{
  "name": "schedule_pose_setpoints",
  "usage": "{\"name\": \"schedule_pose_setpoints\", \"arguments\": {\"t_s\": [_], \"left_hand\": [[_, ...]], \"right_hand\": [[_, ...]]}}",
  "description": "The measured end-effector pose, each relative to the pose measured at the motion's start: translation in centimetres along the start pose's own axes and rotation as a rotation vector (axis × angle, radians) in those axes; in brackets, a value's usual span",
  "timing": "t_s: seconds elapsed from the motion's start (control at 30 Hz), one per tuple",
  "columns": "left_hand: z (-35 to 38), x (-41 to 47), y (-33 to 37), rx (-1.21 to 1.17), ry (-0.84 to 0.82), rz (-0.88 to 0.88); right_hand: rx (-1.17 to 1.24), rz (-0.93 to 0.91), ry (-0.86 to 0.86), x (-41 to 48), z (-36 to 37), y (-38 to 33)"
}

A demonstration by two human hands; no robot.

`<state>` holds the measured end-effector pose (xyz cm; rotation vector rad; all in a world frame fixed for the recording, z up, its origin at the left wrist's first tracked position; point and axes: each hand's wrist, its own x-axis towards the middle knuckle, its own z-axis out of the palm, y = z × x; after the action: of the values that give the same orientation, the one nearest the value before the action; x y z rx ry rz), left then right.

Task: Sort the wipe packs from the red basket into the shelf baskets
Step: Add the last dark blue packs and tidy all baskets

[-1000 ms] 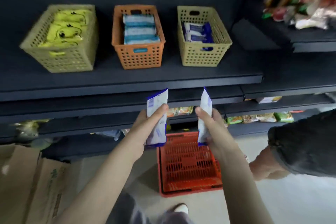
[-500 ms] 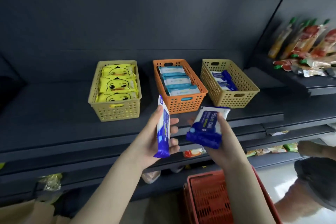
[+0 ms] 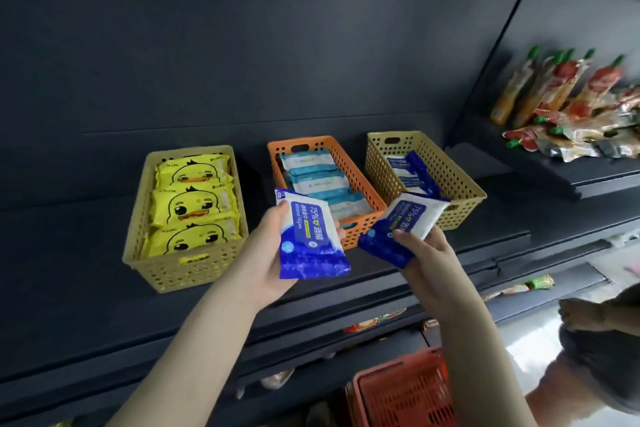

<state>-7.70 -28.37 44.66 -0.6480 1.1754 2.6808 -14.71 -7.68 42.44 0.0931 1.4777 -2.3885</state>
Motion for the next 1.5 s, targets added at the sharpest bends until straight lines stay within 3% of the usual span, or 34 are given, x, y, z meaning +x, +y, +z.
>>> {"name": "schedule_pose_setpoints", "arguments": {"t_s": [0.2,0.37,0.53,0.67,0.87,1.07,1.27,1.37,1.5], "left_hand": [[3.1,7.9,2.6,0.095,0.188,0.113],[6.8,13.4,4.0,0.154,0.217,0.158],[8.9,17.8,3.9,0.144,0.236,0.173],[9.8,20.6,3.9,0.173,0.255,0.201],[9.6,23.2,4.2,0.250,0.314,0.195],[9.6,25.1,4.7,0.261,0.301,0.201],[8.9,26.7,4.9,0.249,0.288,0.202],[8.6,27.3,4.8,0.219,0.280,0.200],[8.3,28.1,4.6,0.213,0.296,0.209]], "right_hand": [[-0.025,-0.125,0.041,7.9,-2.2,-2.9],[-0.315,-0.197,0.086,13.7,-4.6,-7.3],[-0.556,-0.367,0.325,19.0,-7.4,-11.6],[-0.727,-0.431,0.330,23.4,-9.3,-13.9],[-0.832,-0.320,0.271,30.7,-8.9,-13.3],[-1.100,-0.189,0.178,36.4,-7.9,-11.2],[-1.550,-0.439,0.183,36.9,-8.3,-9.8],[-1.785,-0.340,0.052,36.7,-8.9,-8.4],[-1.634,-0.186,-0.106,36.6,-9.0,-6.5]]}}
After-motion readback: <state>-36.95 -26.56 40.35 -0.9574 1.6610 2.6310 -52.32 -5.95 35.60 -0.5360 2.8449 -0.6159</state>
